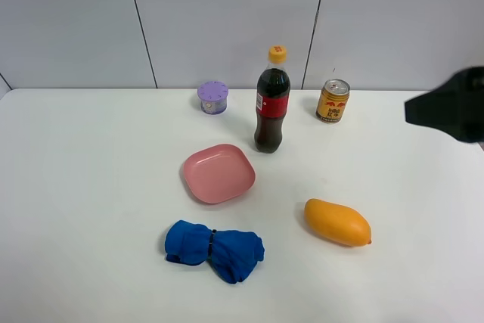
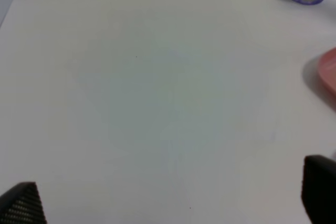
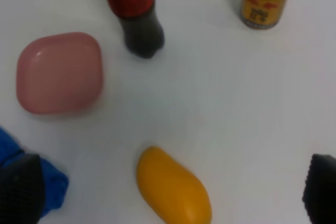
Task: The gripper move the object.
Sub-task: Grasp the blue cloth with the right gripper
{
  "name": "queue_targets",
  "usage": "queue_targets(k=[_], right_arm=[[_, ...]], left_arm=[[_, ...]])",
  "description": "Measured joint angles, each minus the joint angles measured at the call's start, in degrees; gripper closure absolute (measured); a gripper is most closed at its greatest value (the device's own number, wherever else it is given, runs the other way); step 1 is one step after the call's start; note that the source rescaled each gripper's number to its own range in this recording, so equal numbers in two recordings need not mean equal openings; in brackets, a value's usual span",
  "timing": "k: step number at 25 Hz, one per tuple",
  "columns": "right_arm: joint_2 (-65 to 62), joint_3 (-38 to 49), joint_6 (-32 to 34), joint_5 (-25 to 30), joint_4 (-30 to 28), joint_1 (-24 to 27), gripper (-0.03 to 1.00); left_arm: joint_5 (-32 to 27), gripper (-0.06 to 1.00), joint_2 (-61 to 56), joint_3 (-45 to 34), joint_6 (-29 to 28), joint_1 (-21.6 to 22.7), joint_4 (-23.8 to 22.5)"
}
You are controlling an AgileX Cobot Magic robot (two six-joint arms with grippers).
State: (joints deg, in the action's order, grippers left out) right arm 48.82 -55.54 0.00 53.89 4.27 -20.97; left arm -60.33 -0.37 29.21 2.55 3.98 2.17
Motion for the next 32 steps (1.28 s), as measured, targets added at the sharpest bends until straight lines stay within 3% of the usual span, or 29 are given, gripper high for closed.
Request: queue_targets(k=[8, 14, 22, 32], right_arm=[[22.6, -19.5, -0.8, 0.3, -5.0, -14.2, -0.03], [34.6, -30.6, -1.9, 2.8, -4.8, -21.8, -0.03], [43.3, -33.3, -5.3, 9.6, -3.3, -28.0, -0.03], [48.7, -33.3, -7.6, 12.1, -2.3, -30.7, -0.03]], left_arm=[[0.0, -0.06, 0.0, 0.0, 0.0, 0.0, 0.0], [0.0, -0.06, 0.0, 0.0, 0.0, 0.0, 0.0], [0.0, -0.06, 0.0, 0.0, 0.0, 0.0, 0.0], [0.0, -0.06, 0.0, 0.0, 0.0, 0.0, 0.0]])
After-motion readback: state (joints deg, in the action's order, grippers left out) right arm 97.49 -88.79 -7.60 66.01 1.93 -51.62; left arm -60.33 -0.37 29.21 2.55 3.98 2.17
